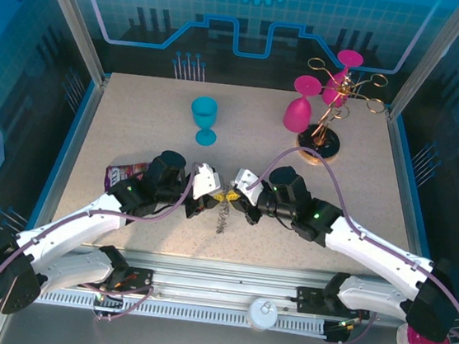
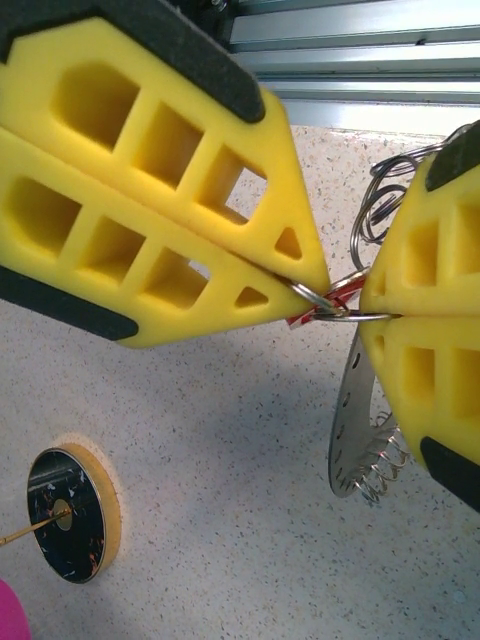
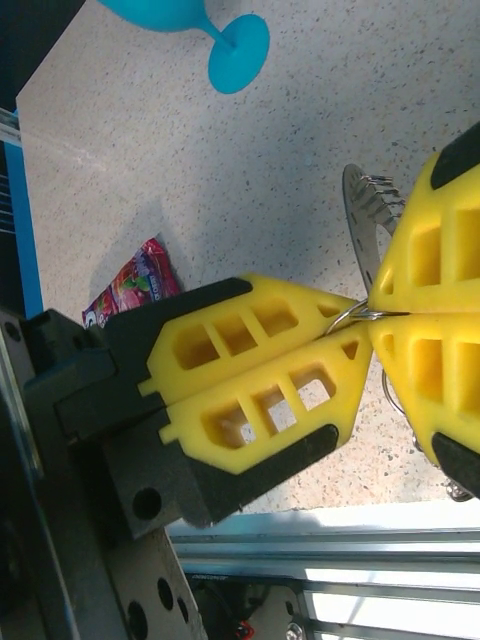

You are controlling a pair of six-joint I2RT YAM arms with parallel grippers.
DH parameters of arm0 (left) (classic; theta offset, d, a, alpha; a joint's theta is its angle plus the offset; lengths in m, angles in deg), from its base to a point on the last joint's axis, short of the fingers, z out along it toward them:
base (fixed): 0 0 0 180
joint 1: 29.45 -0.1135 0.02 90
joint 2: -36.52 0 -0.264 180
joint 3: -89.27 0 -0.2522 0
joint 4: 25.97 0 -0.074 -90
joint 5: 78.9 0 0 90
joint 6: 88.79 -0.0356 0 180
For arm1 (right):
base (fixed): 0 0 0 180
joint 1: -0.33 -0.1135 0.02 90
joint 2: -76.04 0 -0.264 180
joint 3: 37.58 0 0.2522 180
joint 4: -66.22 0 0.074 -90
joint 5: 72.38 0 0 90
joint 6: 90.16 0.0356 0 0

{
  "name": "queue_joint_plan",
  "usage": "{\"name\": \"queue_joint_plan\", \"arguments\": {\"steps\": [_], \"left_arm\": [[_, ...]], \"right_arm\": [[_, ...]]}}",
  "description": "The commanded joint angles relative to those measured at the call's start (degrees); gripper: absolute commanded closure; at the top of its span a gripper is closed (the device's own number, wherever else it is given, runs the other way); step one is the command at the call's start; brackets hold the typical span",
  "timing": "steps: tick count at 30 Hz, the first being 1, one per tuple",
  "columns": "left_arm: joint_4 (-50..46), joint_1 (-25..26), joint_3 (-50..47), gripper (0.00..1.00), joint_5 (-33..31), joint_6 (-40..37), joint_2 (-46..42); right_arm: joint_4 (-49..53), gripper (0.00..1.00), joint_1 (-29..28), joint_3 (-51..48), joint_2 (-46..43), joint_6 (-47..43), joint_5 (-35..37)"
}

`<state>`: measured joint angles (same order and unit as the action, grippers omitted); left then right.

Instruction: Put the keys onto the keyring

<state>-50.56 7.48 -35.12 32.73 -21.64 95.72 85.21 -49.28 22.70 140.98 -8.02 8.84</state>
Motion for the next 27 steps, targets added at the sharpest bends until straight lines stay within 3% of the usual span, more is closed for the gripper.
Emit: {"name": "queue_joint_plan", "arguments": {"steps": [1, 7, 23, 27], "left_arm": [[1.07, 0.38, 0.18, 1.00, 1.66, -0.83, -0.18], [1.42, 0.38, 0.46, 1.00, 1.58, -0.49, -0.25], [4.00, 0.99, 0.01, 1.00, -4.62, -1.49, -2.51], [4.10, 0.99, 0.08, 1.00, -4.59, -1.63, -2.69]], "right_arm": [[-1.33, 1.00, -0.64, 2.17, 0.76, 2.06, 5.41], [-1.28, 1.00, -0.40, 2.05, 1.57, 5.23, 9.11], [0.28, 1.00, 1.26, 1.69, 2.29, 12.25, 8.06], [1.46, 0.94, 1.49, 1.80, 2.37, 11.87, 7.48]]}}
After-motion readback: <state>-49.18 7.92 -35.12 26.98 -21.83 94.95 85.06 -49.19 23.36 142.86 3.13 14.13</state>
